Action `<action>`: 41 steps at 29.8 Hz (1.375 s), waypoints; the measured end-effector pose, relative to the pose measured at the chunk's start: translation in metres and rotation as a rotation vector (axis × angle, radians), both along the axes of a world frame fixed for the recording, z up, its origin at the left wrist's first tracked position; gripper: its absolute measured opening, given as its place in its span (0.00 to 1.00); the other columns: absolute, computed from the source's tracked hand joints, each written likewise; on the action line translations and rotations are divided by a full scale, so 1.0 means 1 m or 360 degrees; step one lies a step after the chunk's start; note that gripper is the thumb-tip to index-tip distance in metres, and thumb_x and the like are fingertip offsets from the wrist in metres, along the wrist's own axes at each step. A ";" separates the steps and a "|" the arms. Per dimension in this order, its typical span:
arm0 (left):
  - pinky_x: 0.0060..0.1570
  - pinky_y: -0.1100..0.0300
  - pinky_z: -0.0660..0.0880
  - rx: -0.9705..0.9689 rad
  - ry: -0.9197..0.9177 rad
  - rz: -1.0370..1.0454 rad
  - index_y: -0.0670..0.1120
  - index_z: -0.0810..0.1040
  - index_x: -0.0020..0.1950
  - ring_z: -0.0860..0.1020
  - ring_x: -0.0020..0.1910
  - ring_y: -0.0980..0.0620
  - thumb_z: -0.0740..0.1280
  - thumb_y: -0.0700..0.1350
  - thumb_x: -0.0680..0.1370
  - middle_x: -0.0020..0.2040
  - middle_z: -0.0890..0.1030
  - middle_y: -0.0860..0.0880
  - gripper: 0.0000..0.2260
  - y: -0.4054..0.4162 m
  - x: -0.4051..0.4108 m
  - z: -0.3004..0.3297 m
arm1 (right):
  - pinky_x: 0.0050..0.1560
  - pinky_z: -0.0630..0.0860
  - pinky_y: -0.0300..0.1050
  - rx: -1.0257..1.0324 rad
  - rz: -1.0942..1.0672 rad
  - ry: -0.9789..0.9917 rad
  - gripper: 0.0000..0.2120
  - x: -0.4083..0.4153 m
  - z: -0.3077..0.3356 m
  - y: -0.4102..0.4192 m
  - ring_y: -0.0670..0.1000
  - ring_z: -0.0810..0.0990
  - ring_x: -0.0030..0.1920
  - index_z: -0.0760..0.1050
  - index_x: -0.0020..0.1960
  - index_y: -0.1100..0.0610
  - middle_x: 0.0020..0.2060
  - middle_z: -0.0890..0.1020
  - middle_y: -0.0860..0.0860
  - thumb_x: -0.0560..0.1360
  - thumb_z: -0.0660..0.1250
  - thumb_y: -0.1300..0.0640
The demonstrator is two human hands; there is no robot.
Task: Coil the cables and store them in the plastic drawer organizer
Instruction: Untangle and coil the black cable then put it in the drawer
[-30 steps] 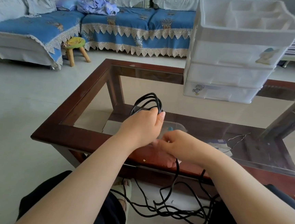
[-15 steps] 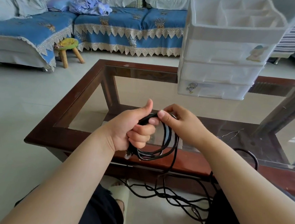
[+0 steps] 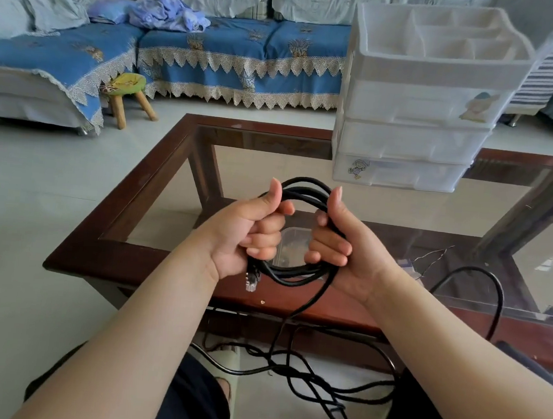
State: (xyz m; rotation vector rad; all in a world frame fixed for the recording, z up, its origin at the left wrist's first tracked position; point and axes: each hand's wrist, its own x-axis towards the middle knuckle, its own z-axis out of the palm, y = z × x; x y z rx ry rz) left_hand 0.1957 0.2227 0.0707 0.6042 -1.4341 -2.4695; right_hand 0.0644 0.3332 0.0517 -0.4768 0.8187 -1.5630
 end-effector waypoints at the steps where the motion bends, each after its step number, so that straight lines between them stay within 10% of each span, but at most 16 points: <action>1: 0.18 0.68 0.56 -0.0004 -0.0021 0.0012 0.45 0.73 0.37 0.57 0.17 0.61 0.60 0.60 0.73 0.22 0.58 0.55 0.18 0.003 -0.002 0.001 | 0.23 0.68 0.37 0.0003 -0.0038 -0.0015 0.21 0.001 0.001 0.000 0.43 0.58 0.15 0.65 0.31 0.55 0.15 0.60 0.45 0.72 0.60 0.39; 8: 0.22 0.65 0.67 0.0106 -0.0033 0.0150 0.48 0.66 0.29 0.65 0.20 0.57 0.52 0.66 0.76 0.22 0.58 0.54 0.25 0.021 -0.005 0.003 | 0.18 0.59 0.37 0.0073 -0.0053 0.0037 0.27 -0.002 0.002 -0.001 0.44 0.54 0.14 0.57 0.26 0.54 0.14 0.57 0.47 0.73 0.60 0.37; 13: 0.17 0.67 0.56 0.0138 -0.0020 0.0062 0.48 0.67 0.31 0.57 0.16 0.60 0.51 0.65 0.77 0.21 0.58 0.54 0.25 0.020 -0.004 0.005 | 0.22 0.66 0.40 0.0064 -0.0135 0.0191 0.26 -0.002 -0.003 -0.001 0.46 0.56 0.15 0.58 0.27 0.54 0.15 0.58 0.48 0.72 0.60 0.37; 19: 0.18 0.66 0.50 0.0128 -0.0002 0.0000 0.48 0.66 0.32 0.54 0.17 0.60 0.55 0.64 0.77 0.21 0.59 0.54 0.23 0.013 0.000 0.008 | 0.36 0.76 0.44 0.0200 -0.0348 0.1276 0.23 -0.011 0.002 0.003 0.53 0.79 0.27 0.76 0.37 0.60 0.24 0.79 0.55 0.78 0.58 0.43; 26: 0.18 0.65 0.50 0.0189 0.0053 -0.0105 0.47 0.67 0.33 0.53 0.18 0.59 0.57 0.56 0.78 0.22 0.60 0.55 0.17 0.005 0.008 0.007 | 0.30 0.74 0.36 0.0320 -0.0340 0.2056 0.23 -0.032 -0.004 0.009 0.48 0.79 0.25 0.75 0.35 0.56 0.25 0.80 0.51 0.77 0.55 0.41; 31: 0.18 0.65 0.51 0.0175 0.0079 0.0095 0.47 0.67 0.33 0.55 0.17 0.60 0.55 0.54 0.80 0.23 0.58 0.55 0.18 0.007 0.007 0.010 | 0.35 0.66 0.41 0.0255 -0.0413 0.1873 0.22 -0.036 -0.010 0.006 0.47 0.65 0.27 0.65 0.31 0.54 0.25 0.67 0.48 0.80 0.54 0.43; 38: 0.18 0.65 0.52 0.0221 0.0353 0.0643 0.48 0.66 0.33 0.54 0.18 0.58 0.52 0.52 0.82 0.23 0.58 0.55 0.19 -0.006 0.011 0.016 | 0.49 0.74 0.49 0.0266 0.0379 0.1109 0.19 -0.002 -0.037 0.018 0.52 0.77 0.36 0.68 0.40 0.58 0.29 0.72 0.51 0.81 0.51 0.48; 41: 0.19 0.64 0.52 0.0271 0.0444 0.0869 0.48 0.66 0.33 0.54 0.18 0.57 0.51 0.52 0.83 0.24 0.58 0.54 0.19 -0.013 0.012 0.016 | 0.61 0.72 0.44 0.0268 0.0565 0.1436 0.17 0.002 -0.045 0.027 0.48 0.81 0.51 0.73 0.46 0.60 0.42 0.83 0.51 0.82 0.53 0.49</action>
